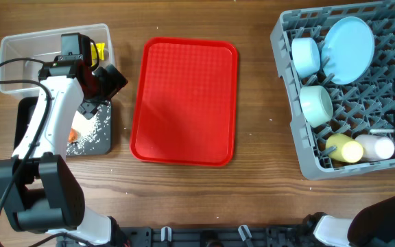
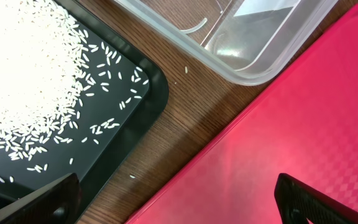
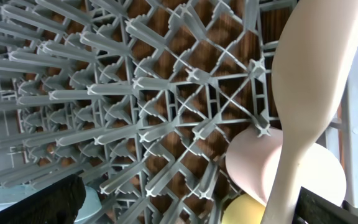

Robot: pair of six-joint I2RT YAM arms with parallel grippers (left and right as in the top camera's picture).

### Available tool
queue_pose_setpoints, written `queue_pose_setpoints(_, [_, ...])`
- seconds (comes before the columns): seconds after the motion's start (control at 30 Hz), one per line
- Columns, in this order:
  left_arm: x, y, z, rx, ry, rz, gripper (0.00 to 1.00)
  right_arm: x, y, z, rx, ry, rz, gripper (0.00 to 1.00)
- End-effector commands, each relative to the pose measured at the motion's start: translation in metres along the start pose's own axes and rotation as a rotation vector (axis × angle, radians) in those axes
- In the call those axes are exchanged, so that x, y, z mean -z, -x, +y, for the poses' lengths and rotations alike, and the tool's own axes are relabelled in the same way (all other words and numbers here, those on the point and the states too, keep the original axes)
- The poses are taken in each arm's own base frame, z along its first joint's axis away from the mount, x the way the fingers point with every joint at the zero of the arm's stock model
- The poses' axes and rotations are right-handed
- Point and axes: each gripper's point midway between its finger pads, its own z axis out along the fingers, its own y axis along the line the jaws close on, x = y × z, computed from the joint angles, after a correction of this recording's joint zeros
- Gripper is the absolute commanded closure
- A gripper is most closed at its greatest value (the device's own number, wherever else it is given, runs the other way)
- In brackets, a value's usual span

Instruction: Sort waste into correct bins and load items into the dishwasher rack

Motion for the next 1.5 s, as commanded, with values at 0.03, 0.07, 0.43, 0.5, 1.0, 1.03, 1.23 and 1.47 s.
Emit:
queue_pose_setpoints(0.03, [0.002,0.004,0.004,-0.011,0.012,-0.020,0.00,-0.003,0.003,0.002,0.111,0.003,-0.019,0.49])
queue_pose_setpoints(0.07, [0.002,0.004,0.004,-0.011,0.012,-0.020,0.00,-0.004,0.007,0.008,0.176,0.020,-0.034,0.96])
queue_pose_setpoints(0.43, [0.002,0.004,0.004,-0.011,0.012,-0.020,0.00,-0.078,0.002,0.000,0.196,-0.114,0.000,0.21])
queue_pose_setpoints(0.5, [0.002,0.004,0.004,-0.011,0.012,-0.020,0.00,-0.083,0.003,0.003,0.196,-0.109,-0.002,0.21])
queue_pose_setpoints(1.0, [0.002,0.004,0.004,-0.011,0.012,-0.020,0.00,-0.086,0.005,0.032,0.226,0.024,-0.003,0.21])
queue_pose_setpoints(1.03, [0.002,0.004,0.004,-0.011,0.012,-0.020,0.00,-0.086,0.003,0.030,0.226,0.016,0.005,0.21])
queue_pose_setpoints(1.23, [0.002,0.004,0.004,-0.011,0.012,-0.020,0.00,-0.030,-0.041,0.082,0.554,0.402,0.197,0.45])
queue_pose_setpoints(1.47, [0.002,0.004,0.004,-0.011,0.012,-0.020,0.00,0.180,-0.149,0.095,1.082,0.867,0.058,0.00])
